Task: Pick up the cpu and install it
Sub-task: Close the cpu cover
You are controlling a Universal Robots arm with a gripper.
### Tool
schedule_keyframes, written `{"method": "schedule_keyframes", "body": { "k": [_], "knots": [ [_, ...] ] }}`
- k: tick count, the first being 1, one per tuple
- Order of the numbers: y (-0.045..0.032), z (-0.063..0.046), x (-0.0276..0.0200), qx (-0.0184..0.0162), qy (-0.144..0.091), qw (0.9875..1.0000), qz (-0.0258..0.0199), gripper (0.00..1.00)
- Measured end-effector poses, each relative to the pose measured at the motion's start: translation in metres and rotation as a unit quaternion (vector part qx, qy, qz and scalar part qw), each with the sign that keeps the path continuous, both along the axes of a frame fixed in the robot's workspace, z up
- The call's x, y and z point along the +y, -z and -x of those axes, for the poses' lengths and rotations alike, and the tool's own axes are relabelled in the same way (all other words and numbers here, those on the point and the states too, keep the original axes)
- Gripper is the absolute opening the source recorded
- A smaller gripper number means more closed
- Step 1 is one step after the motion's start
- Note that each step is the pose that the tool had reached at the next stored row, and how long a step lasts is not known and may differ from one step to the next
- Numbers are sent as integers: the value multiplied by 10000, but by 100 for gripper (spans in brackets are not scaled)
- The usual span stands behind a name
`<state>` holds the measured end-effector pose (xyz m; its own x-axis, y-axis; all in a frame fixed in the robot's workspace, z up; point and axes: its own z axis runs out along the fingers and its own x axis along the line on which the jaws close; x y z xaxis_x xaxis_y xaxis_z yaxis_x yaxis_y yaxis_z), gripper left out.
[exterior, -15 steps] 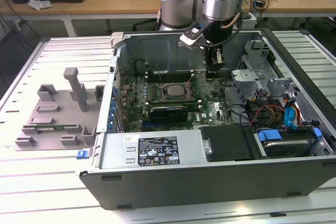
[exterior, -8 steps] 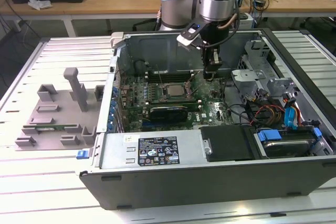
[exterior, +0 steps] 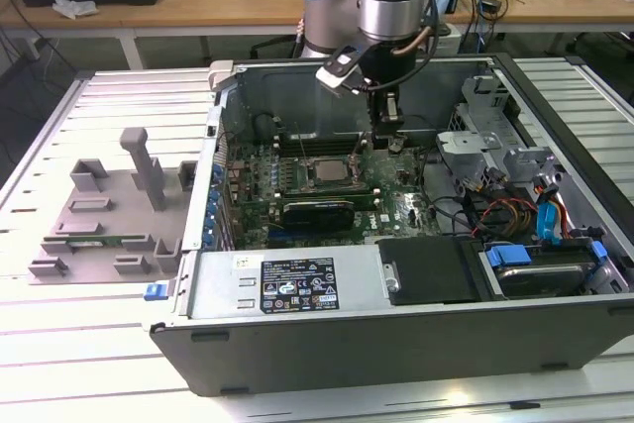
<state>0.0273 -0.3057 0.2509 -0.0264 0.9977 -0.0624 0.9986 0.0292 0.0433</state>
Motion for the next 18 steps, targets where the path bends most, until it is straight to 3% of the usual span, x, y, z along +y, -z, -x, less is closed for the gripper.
{"method": "schedule_keyframes", "body": {
  "k": [3,5,11,14,15,17,18],
  "knots": [
    [0,131,5,-55,0,10000,0,11],
    [1,203,6,-71,1,10000,-1,11],
    [0,364,8,-107,1,9999,0,11],
    [0,382,8,-111,0,9999,-1,11],
    [1,383,8,-108,0,9999,-1,11],
    [8,383,8,-28,0,10000,-1,11],
    [17,383,7,28,1,10000,-2,11]
  ]
}}
